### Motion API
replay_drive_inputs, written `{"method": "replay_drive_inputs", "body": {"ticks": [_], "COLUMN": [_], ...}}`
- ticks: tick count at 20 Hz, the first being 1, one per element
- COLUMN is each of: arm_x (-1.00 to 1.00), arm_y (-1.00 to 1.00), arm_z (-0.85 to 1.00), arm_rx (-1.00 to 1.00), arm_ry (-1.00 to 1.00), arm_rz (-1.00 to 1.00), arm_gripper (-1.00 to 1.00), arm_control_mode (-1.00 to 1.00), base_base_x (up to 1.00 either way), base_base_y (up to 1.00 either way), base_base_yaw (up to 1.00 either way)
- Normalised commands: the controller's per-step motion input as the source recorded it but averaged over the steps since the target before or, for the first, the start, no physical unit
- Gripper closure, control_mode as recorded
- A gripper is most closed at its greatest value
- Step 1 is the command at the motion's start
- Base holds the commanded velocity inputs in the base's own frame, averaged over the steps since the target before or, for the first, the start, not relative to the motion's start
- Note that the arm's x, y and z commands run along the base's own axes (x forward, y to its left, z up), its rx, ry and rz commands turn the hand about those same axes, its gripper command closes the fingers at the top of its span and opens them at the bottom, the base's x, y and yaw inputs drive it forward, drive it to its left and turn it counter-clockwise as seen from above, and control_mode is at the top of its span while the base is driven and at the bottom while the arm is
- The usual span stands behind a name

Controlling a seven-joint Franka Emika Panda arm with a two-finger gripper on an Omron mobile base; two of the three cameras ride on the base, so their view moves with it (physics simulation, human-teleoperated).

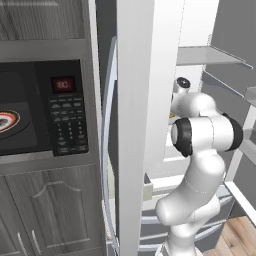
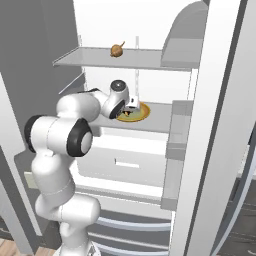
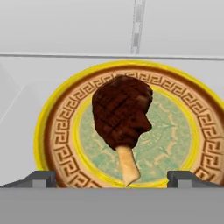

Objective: Transport the steak from the fridge to the microwave and turn on the microwave.

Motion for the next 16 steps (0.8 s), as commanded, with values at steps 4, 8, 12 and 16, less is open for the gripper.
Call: {"method": "replay_drive_inputs", "body": {"ticks": [4, 8, 12, 16], "arm_x": [0.21, 0.2, 0.21, 0.22], "arm_y": [0.0, 0.0, 0.0, 0.0], "arm_z": [-0.1, -0.07, -0.08, -0.1], "arm_rx": [0.0, 0.0, 0.0, 0.0], "arm_ry": [0.0, 0.0, 0.0, 0.0], "arm_rz": [0.0, 0.0, 0.0, 0.0], "arm_gripper": [-1.0, -1.0, -1.0, -1.0], "arm_control_mode": [-1.0, -1.0, -1.0, -1.0], "base_base_x": [0.0, 0.0, 0.0, 0.0], "base_base_y": [0.0, 0.0, 0.0, 0.0], "base_base_yaw": [0.0, 0.0, 0.0, 0.0]}}
